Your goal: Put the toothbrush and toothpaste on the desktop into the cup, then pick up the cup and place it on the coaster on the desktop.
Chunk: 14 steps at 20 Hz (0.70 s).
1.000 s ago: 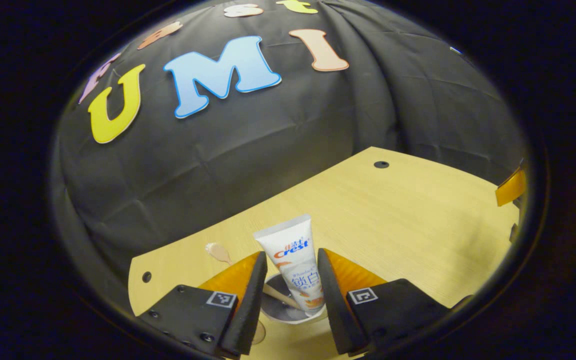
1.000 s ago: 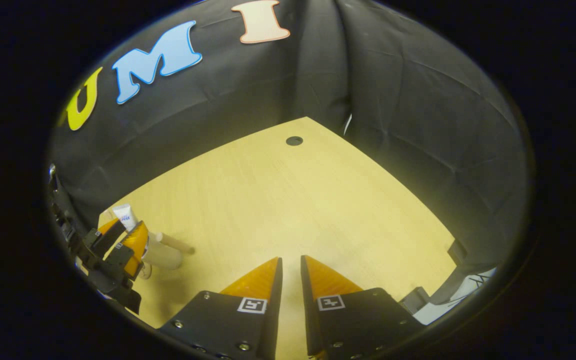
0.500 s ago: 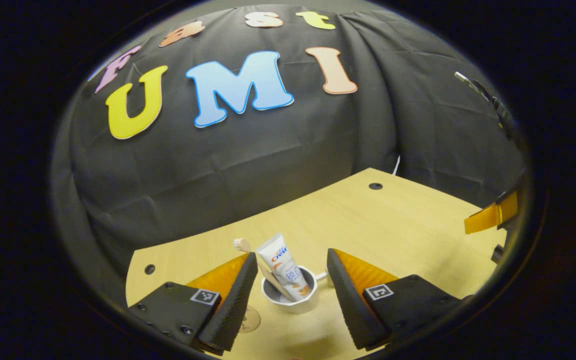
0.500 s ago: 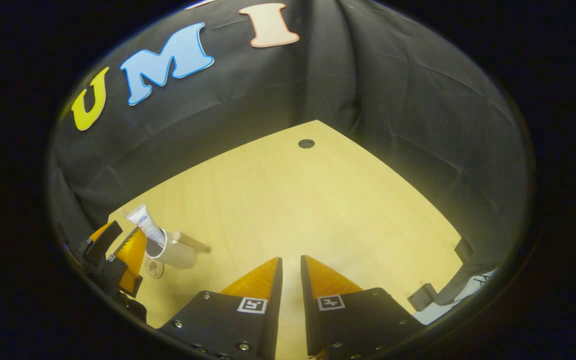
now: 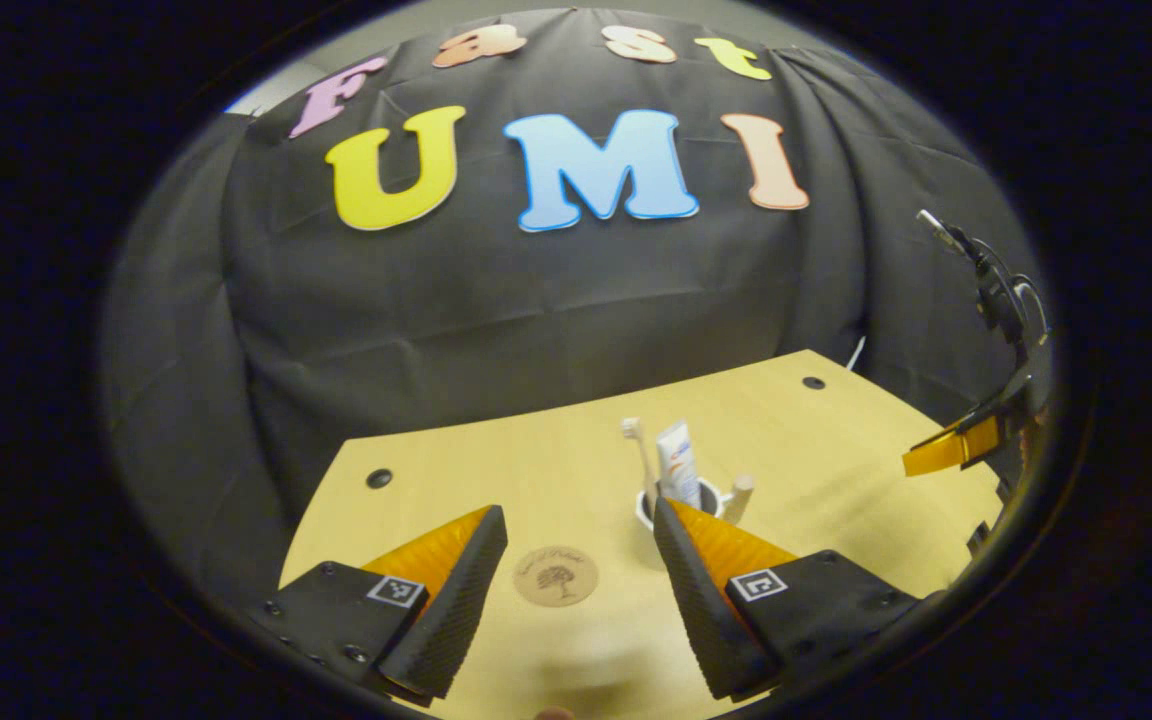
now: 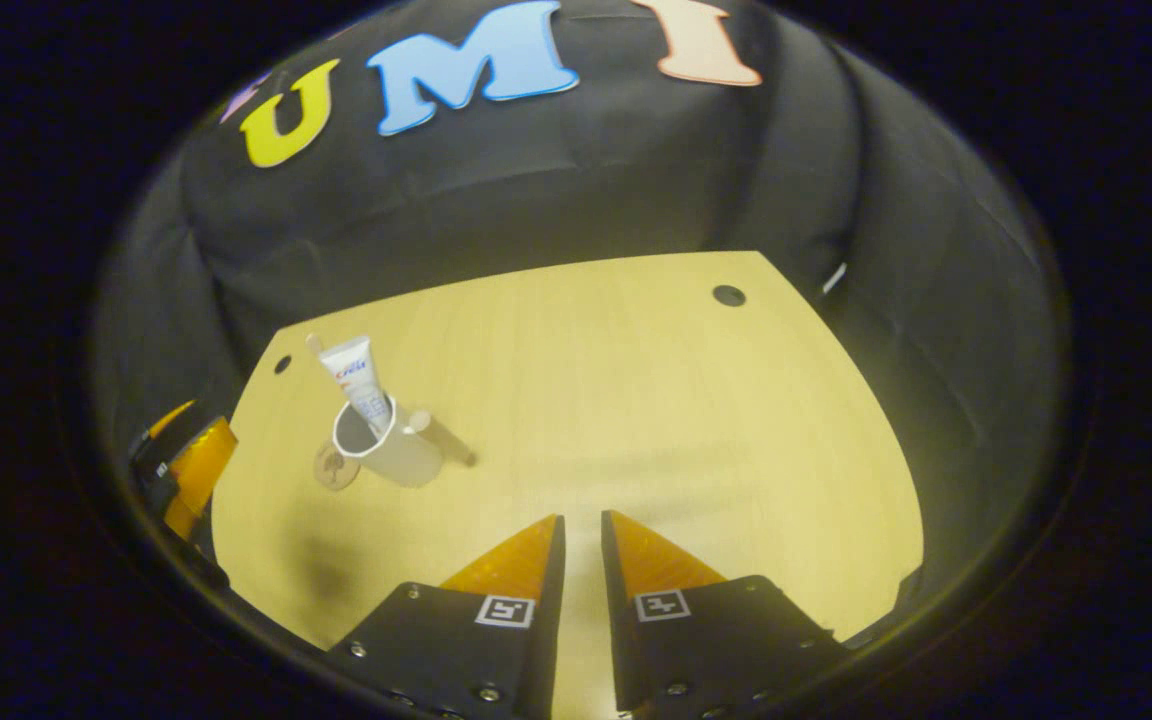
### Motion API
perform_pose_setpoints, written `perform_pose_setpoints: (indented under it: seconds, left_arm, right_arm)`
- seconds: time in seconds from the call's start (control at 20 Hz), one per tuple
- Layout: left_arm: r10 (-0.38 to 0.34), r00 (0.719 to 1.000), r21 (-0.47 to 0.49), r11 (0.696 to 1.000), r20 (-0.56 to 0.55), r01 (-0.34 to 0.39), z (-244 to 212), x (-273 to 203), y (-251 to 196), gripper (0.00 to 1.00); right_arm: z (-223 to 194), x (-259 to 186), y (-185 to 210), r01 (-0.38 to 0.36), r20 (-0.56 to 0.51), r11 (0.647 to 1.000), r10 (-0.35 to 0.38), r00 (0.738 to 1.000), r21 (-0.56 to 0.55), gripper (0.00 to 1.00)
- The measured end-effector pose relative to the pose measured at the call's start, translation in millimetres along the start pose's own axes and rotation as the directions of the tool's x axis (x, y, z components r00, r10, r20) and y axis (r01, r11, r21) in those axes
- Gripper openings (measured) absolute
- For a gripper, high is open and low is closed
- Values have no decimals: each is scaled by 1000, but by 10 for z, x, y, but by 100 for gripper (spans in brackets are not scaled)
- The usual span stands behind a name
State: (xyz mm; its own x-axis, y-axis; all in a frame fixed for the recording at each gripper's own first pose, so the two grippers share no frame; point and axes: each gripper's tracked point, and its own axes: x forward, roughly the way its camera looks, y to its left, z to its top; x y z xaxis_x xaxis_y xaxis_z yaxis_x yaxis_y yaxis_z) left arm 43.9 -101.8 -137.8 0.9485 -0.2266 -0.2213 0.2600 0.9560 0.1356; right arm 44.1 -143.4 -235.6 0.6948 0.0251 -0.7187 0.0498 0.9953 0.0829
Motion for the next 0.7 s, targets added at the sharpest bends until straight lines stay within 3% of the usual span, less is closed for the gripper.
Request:
perform_pose_setpoints:
  seconds: [0.15,0.2,0.25,0.35,0.4,0.45,0.5,0.7]
  left_arm:
    - [123,991,-31,992,-56,-125,-241,-350,553,95]
    - [165,984,-42,985,-74,-168,-318,-459,732,95]
    - [202,975,-53,977,-90,-207,-398,-556,881,95]
    - [259,957,-78,960,-128,-270,-565,-714,1098,96]
    - [280,949,-98,950,-147,-296,-646,-796,1172,95]
    - [296,941,-120,941,-166,-317,-696,-843,1198,96]
    - [312,933,-144,930,-181,-339,-769,-884,1262,95]
    - [378,900,-197,886,-219,-420,-918,-1118,1476,95]
  right_arm:
    - [140,204,118,-60,-58,983,51,997,-174,21]
    - [198,281,188,-85,-80,968,68,995,-235,20]
    - [246,353,252,-102,-96,953,77,992,-285,28]
    - [363,504,400,-146,-129,911,103,986,-387,28]
    - [392,541,504,-185,-161,888,128,979,-422,32]
    - [426,591,582,-211,-187,864,139,973,-457,56]
    - [466,655,642,-230,-205,837,145,968,-496,63]
    - [526,876,835,-292,-286,690,127,950,-662,60]
